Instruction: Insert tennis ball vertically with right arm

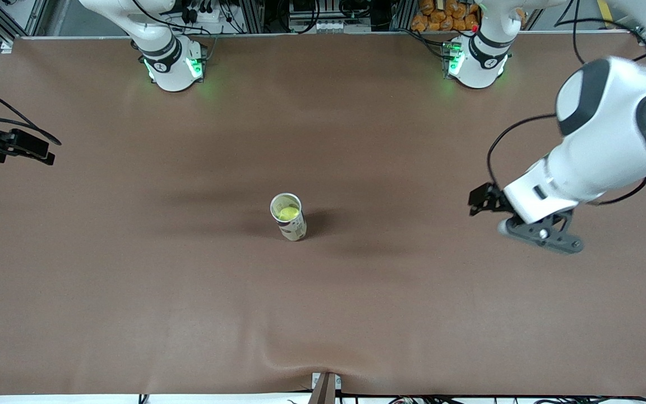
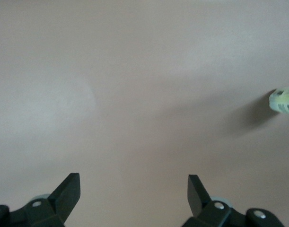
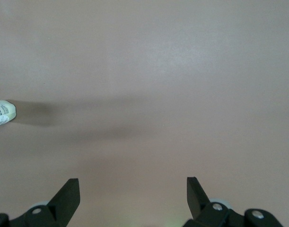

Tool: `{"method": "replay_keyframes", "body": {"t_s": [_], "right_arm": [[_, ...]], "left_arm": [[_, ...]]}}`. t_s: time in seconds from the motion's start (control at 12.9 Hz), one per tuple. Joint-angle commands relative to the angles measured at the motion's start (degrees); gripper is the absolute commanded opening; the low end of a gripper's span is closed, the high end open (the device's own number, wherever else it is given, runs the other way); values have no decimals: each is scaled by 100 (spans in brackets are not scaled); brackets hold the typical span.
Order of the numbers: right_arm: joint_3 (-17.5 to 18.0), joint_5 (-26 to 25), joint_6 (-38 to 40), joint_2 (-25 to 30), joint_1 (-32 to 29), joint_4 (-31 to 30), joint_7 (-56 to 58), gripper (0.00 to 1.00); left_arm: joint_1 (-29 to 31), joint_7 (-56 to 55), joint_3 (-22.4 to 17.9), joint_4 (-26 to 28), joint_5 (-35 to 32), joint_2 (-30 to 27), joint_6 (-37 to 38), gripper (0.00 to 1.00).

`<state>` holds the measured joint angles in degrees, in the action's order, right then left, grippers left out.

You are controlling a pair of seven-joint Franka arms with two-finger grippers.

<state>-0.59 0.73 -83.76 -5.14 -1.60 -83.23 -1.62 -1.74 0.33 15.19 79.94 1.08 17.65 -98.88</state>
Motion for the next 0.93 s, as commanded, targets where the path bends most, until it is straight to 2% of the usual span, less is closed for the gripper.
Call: {"method": "replay_keyframes", "body": {"t_s": [0.0,0.16,0.31,0.54,0.7,0.78,0.86], "right_arm": [[50,-46,-78,48,-60,-18,12,100],[59,-38,-114,66,-25,-18,-285,100],[77,-29,-123,83,1,-9,-392,100],[77,-20,-96,83,-16,0,-357,100],[68,-46,-61,92,-42,26,-295,100],[59,-46,-35,127,-42,26,-261,100],[59,-55,-17,223,-42,-18,-208,100]], "left_arm": [[94,-69,-34,66,-125,-620,360,100],[559,-7,45,74,-64,-981,395,100],[657,-51,-16,75,-90,-1219,938,100],[860,-7,-25,75,-116,-1429,1054,100],[825,-59,-69,467,-108,-1807,1090,100],[677,-86,-278,540,-108,-1887,1168,100],[179,-130,-837,514,-108,-1879,1456,100]]}}
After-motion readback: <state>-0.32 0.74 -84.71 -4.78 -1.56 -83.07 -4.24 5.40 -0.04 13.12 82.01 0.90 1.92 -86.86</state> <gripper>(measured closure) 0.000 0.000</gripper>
